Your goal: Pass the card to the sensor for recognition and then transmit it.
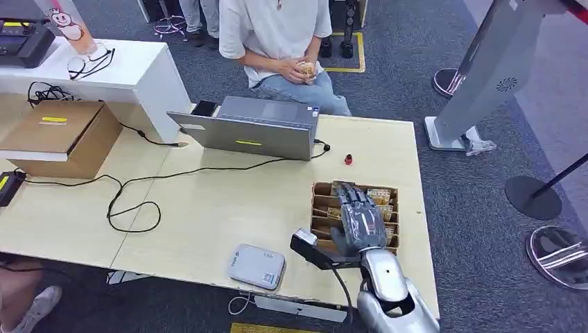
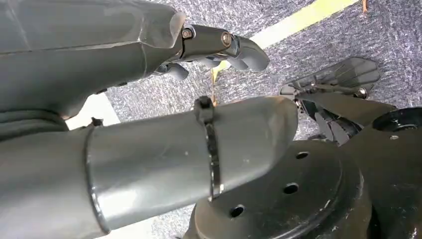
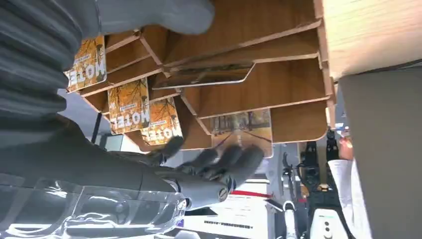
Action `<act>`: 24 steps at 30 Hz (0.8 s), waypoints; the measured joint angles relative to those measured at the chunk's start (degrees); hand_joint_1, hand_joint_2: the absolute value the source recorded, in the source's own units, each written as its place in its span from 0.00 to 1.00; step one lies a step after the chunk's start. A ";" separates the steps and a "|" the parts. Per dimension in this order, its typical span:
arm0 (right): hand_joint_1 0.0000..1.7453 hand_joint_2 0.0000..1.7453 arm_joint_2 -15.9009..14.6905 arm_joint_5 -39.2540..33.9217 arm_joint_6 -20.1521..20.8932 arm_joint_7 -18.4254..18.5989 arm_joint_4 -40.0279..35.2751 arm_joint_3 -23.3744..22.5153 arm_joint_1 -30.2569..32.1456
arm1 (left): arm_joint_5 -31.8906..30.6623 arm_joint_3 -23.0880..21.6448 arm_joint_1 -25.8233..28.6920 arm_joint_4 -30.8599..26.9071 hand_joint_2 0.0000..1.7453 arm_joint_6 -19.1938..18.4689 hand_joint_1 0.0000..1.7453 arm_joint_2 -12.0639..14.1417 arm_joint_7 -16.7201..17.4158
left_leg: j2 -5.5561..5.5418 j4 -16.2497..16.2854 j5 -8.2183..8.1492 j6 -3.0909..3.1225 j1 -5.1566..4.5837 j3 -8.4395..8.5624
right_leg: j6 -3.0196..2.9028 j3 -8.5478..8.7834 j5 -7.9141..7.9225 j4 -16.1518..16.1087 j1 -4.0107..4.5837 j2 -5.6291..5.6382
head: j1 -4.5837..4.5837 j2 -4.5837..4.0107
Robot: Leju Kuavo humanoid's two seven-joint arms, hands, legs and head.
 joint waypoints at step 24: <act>0.46 1.00 -0.22 1.86 -0.28 0.50 -1.99 -3.02 2.52 | -0.31 0.22 -0.05 0.31 0.00 0.44 0.00 0.37 0.07 | 0.00 0.00 0.00 0.00 0.00 0.00 | 0.00 0.00 0.00 0.00 0.00 0.00 | -0.02 0.00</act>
